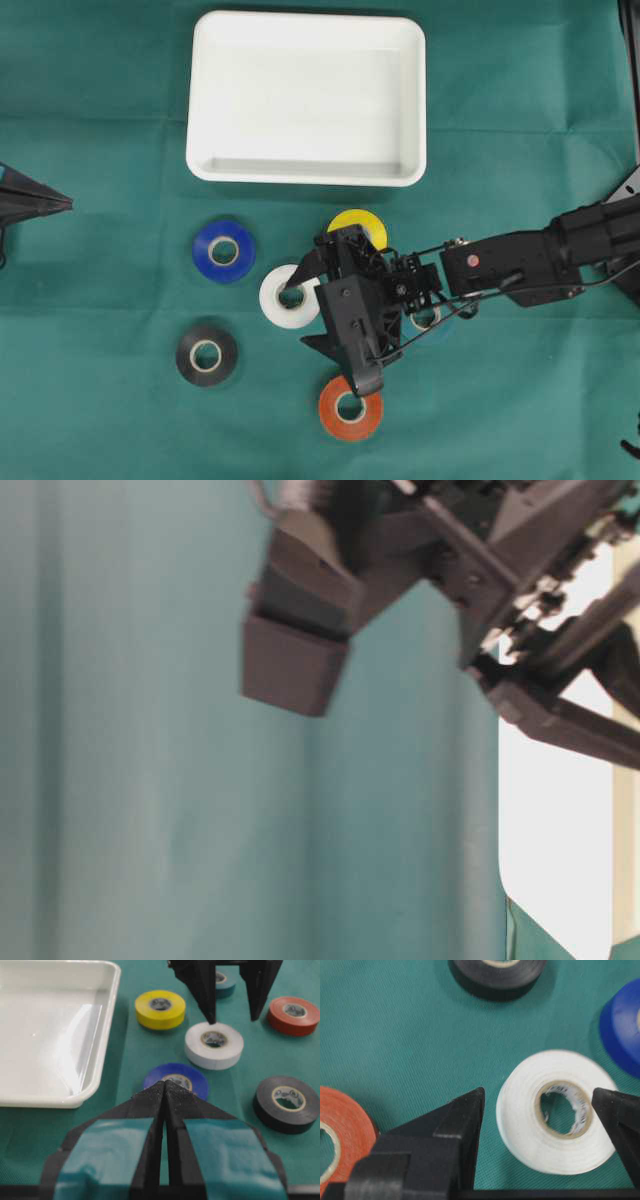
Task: Put the tape into the white case with the right arm.
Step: 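Lower the right gripper and close it on the white tape roll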
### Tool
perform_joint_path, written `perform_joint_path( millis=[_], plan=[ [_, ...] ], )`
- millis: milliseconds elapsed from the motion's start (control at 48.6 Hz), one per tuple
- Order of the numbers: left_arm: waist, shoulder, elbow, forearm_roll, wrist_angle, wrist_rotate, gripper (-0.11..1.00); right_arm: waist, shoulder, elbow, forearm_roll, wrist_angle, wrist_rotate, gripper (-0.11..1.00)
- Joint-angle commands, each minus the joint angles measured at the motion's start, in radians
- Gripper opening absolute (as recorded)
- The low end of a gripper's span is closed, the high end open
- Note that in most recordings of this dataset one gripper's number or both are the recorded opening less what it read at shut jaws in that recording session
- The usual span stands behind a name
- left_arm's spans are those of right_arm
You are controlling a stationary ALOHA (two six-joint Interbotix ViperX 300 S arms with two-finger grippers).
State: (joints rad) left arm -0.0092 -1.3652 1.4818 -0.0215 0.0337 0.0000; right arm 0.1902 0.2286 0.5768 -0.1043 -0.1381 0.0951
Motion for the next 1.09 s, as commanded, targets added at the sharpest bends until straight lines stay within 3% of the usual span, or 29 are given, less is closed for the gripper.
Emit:
perform_joint_path(
  millis=[0, 473, 761, 1070],
  plan=[
    [0.000, 0.008, -0.011, 0.002, -0.005, 0.000, 0.00, 0.002, 0.002, -0.028, 0.000, -0.005, 0.005, 0.67],
    [0.000, 0.009, -0.005, 0.000, -0.005, -0.002, 0.00, 0.002, 0.072, -0.055, 0.000, 0.034, 0.008, 0.67],
    [0.000, 0.009, -0.003, 0.000, -0.005, -0.002, 0.00, 0.003, 0.072, -0.080, 0.000, 0.092, 0.084, 0.67],
    [0.000, 0.009, -0.003, 0.000, -0.005, 0.000, 0.00, 0.003, 0.089, -0.103, 0.000, 0.100, 0.087, 0.62]
  ],
)
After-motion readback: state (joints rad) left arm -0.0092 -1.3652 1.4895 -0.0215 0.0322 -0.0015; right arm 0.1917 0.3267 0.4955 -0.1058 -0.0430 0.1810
